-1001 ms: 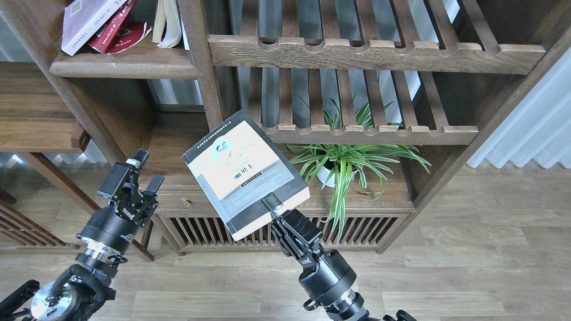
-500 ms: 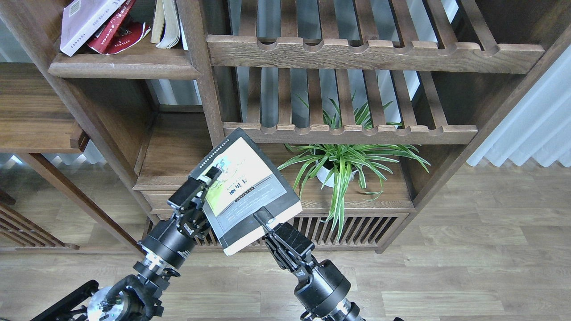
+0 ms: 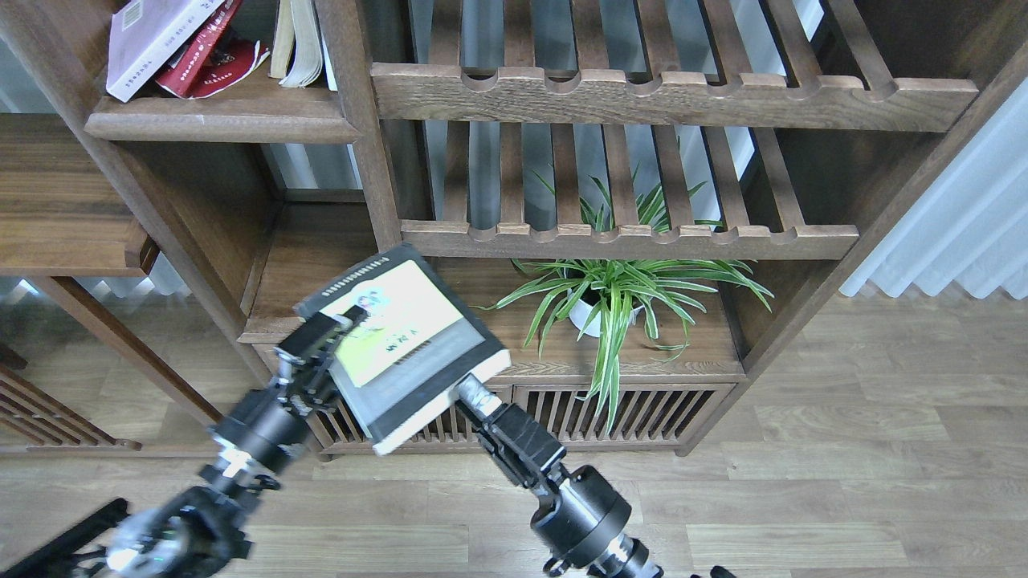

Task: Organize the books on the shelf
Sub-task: 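Lift the green-covered book with the left gripper onto the top shelf corner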

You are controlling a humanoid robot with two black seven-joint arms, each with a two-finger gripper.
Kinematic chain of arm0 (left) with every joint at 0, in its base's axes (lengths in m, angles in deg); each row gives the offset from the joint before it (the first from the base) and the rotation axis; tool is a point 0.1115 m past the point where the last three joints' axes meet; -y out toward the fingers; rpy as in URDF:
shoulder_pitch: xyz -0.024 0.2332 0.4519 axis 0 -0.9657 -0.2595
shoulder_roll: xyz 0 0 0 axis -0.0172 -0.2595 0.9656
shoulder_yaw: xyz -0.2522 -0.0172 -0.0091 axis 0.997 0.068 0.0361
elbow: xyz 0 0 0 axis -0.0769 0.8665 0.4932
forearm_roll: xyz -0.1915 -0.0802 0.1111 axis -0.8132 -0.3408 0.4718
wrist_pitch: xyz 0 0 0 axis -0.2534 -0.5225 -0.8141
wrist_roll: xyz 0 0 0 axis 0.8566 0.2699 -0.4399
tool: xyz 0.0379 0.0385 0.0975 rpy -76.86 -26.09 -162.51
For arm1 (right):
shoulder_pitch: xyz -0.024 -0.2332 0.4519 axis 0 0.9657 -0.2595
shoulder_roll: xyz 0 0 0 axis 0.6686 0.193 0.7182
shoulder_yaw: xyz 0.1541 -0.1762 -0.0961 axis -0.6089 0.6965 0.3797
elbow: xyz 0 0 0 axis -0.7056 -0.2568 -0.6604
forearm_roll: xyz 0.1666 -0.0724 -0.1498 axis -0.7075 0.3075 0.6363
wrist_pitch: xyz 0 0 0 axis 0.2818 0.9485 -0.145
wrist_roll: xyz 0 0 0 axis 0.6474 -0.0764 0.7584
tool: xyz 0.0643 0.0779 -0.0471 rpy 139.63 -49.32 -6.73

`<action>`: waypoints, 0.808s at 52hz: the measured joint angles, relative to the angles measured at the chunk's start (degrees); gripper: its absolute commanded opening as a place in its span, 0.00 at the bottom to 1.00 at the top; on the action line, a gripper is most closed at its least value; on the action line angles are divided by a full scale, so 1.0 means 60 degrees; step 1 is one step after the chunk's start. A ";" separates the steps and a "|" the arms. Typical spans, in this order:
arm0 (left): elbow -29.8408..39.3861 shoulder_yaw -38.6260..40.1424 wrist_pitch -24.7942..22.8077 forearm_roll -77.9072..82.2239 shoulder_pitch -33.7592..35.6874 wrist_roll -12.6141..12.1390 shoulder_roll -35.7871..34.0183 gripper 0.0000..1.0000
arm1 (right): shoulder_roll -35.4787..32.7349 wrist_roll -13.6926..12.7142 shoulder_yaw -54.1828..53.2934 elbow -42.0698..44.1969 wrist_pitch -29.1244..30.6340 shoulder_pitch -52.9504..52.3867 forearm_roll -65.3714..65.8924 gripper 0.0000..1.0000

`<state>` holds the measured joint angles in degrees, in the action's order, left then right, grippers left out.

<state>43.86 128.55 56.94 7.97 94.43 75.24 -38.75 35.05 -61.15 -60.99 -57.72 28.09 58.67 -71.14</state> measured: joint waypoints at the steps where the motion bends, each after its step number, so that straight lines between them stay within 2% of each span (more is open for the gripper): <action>1: 0.0002 0.0170 0.0000 0.0062 -0.0030 -0.0014 -0.0332 0.02 | 0.0000 0.0002 -0.0122 0.0039 0.0000 0.0000 -0.0003 1.00; 3: 0.0002 0.0405 0.0000 0.0114 -0.0050 -0.0025 -0.0765 0.02 | -0.0001 0.0012 -0.0302 0.0127 0.0000 0.0000 -0.0014 1.00; 4: 0.0002 0.0846 -0.0001 0.0153 -0.0046 -0.0040 -0.1627 0.02 | -0.0003 0.0022 -0.0484 0.0315 -0.0001 -0.0006 -0.0025 1.00; 9: -0.0014 0.1298 -0.0008 0.0169 0.0205 -0.0070 -0.2617 0.03 | -0.0003 0.0028 -0.0536 0.0448 -0.0001 -0.0007 -0.0038 1.00; 15: -0.0010 0.2034 -0.0009 0.0149 0.1253 -0.0034 -0.3848 0.03 | -0.0003 0.0027 -0.0533 0.0547 -0.0004 0.0009 -0.0041 1.00; 25: -0.0007 0.2112 -0.0008 0.0119 0.2863 -0.0022 -0.4943 0.04 | -0.0003 0.0027 -0.0516 0.0619 -0.0005 0.0043 -0.0042 1.00; 36: -0.0035 0.1593 -0.0008 0.0120 0.4621 -0.0044 -0.5182 0.04 | -0.0002 0.0002 -0.0503 0.0619 -0.0005 0.0060 -0.0029 1.00; 39: -0.0134 0.1311 -0.0009 0.0268 0.5152 -0.0197 -0.5328 0.04 | -0.0002 -0.0001 -0.0502 0.0619 -0.0005 0.0077 -0.0028 1.00; 42: -0.0408 0.1050 -0.0008 0.0716 0.5880 -0.0553 -0.5396 0.04 | -0.0002 -0.0001 -0.0502 0.0619 -0.0005 0.0103 -0.0027 1.00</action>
<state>41.41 134.85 56.88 12.26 129.71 71.92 -71.13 35.04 -61.16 -64.00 -54.00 28.06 59.29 -71.30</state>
